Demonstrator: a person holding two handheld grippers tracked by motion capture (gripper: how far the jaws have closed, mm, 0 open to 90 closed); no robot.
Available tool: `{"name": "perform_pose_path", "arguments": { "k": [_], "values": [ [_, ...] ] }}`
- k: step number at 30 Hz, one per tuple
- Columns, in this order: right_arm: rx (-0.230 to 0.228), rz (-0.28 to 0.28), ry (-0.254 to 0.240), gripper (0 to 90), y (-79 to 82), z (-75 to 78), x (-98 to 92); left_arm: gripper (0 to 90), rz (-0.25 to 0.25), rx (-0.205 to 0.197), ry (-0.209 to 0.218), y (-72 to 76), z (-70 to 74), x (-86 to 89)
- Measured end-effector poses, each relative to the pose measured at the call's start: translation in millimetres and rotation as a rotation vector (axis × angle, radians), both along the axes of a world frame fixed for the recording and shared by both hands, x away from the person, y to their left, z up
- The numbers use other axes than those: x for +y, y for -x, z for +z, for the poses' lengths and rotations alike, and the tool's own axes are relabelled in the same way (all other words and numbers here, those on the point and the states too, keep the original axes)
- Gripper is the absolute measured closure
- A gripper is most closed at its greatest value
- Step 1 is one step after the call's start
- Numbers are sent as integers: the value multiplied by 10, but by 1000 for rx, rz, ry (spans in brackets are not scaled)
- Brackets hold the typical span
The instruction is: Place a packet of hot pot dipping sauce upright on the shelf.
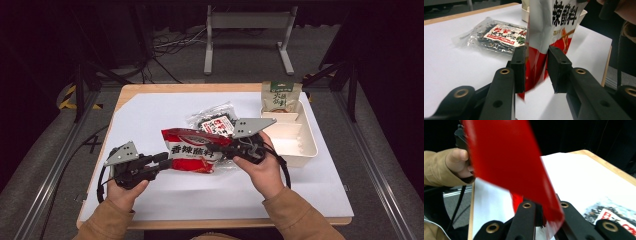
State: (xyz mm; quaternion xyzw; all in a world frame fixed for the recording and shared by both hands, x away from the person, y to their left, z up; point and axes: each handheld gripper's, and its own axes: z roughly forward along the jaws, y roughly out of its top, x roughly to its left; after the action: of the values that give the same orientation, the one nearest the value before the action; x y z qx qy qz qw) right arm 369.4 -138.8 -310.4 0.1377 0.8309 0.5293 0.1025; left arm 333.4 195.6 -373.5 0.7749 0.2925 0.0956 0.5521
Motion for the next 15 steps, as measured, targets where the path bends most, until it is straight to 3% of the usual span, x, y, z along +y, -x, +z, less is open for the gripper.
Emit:
{"name": "perform_pose_path", "arguments": {
  "k": [7, 8, 15],
  "values": [
    [-29, -43, 31, 900, -27, 135, -172, 641, 37, -2, 10, -18, -16, 74],
    [-34, -64, 35, 900, -48, 172, -254, 635, 48, -11, -12, -30, -30, 109],
    [-40, -121, 56, 900, -99, 273, -504, 578, 104, -4, -31, -75, -90, 236]
  ]
}}
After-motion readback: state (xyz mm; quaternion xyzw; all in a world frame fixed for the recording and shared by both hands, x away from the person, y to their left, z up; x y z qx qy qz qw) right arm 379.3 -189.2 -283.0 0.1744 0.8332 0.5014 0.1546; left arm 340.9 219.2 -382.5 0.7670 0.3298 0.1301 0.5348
